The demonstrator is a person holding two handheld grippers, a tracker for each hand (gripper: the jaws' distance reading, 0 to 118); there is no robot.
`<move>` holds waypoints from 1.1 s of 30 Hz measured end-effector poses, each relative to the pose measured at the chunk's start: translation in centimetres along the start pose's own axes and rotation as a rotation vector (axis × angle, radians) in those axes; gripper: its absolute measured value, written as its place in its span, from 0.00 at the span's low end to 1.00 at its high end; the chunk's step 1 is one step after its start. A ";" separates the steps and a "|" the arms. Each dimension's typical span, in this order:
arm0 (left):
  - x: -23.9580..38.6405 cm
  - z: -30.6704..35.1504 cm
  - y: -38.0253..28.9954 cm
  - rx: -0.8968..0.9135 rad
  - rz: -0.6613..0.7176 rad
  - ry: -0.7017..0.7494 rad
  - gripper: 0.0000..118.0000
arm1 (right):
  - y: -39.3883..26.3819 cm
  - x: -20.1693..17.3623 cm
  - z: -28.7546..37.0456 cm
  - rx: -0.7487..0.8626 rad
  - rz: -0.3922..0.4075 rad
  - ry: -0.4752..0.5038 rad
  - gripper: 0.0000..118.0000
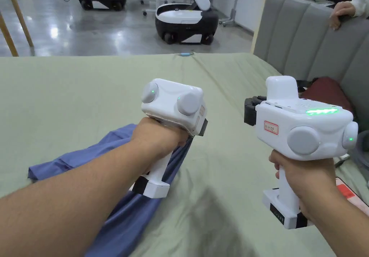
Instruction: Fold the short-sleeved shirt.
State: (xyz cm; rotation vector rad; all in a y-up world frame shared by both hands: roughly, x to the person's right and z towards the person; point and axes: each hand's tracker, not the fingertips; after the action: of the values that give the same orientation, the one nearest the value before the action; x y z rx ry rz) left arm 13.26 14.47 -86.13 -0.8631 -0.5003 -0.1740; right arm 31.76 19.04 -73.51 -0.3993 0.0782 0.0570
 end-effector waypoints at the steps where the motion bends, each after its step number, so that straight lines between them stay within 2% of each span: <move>1: -0.4 0.5 -0.2 0.021 0.004 -0.006 0.11 | -0.2 0.0 0.0 -0.002 -0.008 0.003 0.00; 2: -0.9 1.0 -0.3 0.046 0.004 -0.007 0.33 | -0.3 -0.2 0.0 -0.003 -0.013 0.008 0.00; 3: -1.3 1.6 -0.5 0.057 0.005 0.010 0.72 | -0.5 -0.6 0.0 -0.005 -0.018 0.013 0.00; 4: -1.9 2.3 -0.9 0.063 0.014 0.022 1.00 | -0.9 -0.8 -0.5 -0.006 -0.023 0.022 0.00; 10: -6.7 11.2 -4.4 0.237 0.073 0.069 0.99 | -0.8 -4.4 0.9 0.020 -0.040 0.092 0.00; 17: -14.6 23.5 -14.2 0.442 0.211 0.322 0.99 | 0.0 -9.0 4.3 0.085 -0.056 0.167 0.00; 19: -17.1 24.5 -16.6 0.461 0.260 0.387 0.95 | 0.0 -10.0 4.9 0.096 -0.065 0.186 0.00; 20: -18.0 25.1 -17.8 0.463 0.276 0.419 0.89 | 0.0 -10.8 5.4 0.100 -0.065 0.191 0.00; 21: -18.8 25.7 -18.8 0.452 0.282 0.445 0.75 | -0.1 -11.3 5.6 0.102 -0.063 0.196 0.00; 23: -19.5 26.7 -21.1 0.459 0.308 0.476 0.12 | -0.4 -12.2 5.9 0.101 -0.062 0.203 0.00; 24: -19.9 26.8 -22.0 0.445 0.323 0.489 0.00 | -0.5 -12.3 5.5 0.098 -0.063 0.208 0.00; 31: -20.8 24.4 -25.3 0.354 0.330 0.464 0.00 | -1.2 -14.2 6.1 0.077 -0.043 0.210 0.00; 33: -21.0 23.6 -25.6 0.290 0.346 0.387 0.00 | -1.1 -14.3 6.3 0.074 -0.038 0.206 0.00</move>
State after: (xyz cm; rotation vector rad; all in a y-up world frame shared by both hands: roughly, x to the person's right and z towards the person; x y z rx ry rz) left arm -22.06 14.87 -66.08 -0.5996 -0.0081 0.0500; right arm 18.05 19.88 -66.05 -0.3315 0.2748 -0.0246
